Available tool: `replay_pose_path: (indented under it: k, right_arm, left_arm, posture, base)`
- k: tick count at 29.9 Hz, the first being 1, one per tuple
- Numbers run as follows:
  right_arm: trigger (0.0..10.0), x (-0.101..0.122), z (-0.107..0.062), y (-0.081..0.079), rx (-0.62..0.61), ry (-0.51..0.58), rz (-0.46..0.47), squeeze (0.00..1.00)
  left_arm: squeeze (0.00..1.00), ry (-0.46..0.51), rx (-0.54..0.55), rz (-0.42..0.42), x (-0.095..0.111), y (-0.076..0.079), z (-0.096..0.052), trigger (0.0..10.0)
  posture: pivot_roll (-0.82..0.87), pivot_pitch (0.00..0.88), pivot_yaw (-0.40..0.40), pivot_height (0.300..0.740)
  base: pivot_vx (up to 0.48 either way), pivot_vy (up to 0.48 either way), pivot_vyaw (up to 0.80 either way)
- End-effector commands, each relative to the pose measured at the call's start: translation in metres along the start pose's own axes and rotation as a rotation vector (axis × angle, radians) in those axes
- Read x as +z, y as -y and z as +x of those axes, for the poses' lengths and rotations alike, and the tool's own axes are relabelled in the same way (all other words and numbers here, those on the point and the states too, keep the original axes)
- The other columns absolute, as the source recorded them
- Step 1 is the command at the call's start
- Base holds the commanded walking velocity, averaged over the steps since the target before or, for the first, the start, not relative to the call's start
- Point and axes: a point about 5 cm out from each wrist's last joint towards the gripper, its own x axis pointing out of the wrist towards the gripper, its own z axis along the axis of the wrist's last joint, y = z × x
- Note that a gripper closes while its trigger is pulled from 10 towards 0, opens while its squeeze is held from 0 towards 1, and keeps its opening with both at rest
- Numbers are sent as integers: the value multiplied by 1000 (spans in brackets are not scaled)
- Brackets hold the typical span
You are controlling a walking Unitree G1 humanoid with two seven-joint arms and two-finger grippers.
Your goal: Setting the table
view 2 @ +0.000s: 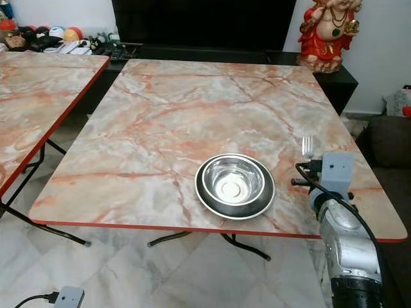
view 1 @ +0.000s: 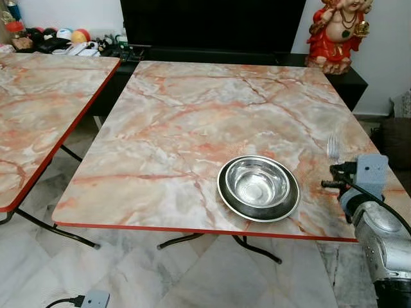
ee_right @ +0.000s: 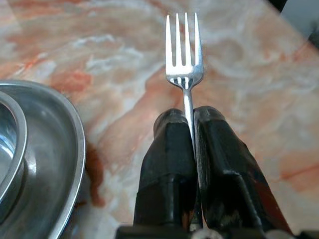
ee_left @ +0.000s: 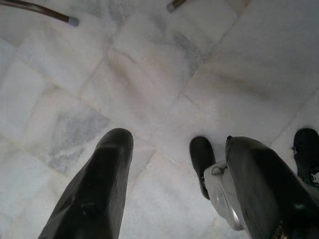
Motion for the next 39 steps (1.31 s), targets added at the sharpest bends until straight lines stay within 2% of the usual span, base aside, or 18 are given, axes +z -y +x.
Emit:
replay_pose_path:
  k: [1,8,11,22,39]
  right_arm:
    - [10000,-5,3,0,37,-40,45,0]
    - [10000,-5,9,-4,66,-50,55,0]
    - [10000,-5,14,-8,92,-69,29,0]
    - [10000,-13,21,-3,36,-71,-9,0]
    - [10000,-16,31,-15,64,-34,27,0]
  left_arm:
    - [0,-31,-5,-6,-8,2,-2,10000]
    - [0,-35,-9,-13,-10,2,-2,10000]
    - [0,-39,-11,-13,-10,2,-2,10000]
    - [0,-39,-6,-16,-10,1,-3,10000]
    - [0,-57,-1,-18,-16,0,-4,10000]
  posture:
    - [-65,168,3,740]
    - [-65,168,3,740]
    - [-62,173,5,740]
    - [-57,172,5,740]
    - [-40,177,4,740]
  base:
    - [0,0,0]
    - [0,0,0]
    - [0,0,0]
    - [0,0,0]
    - [0,0,0]
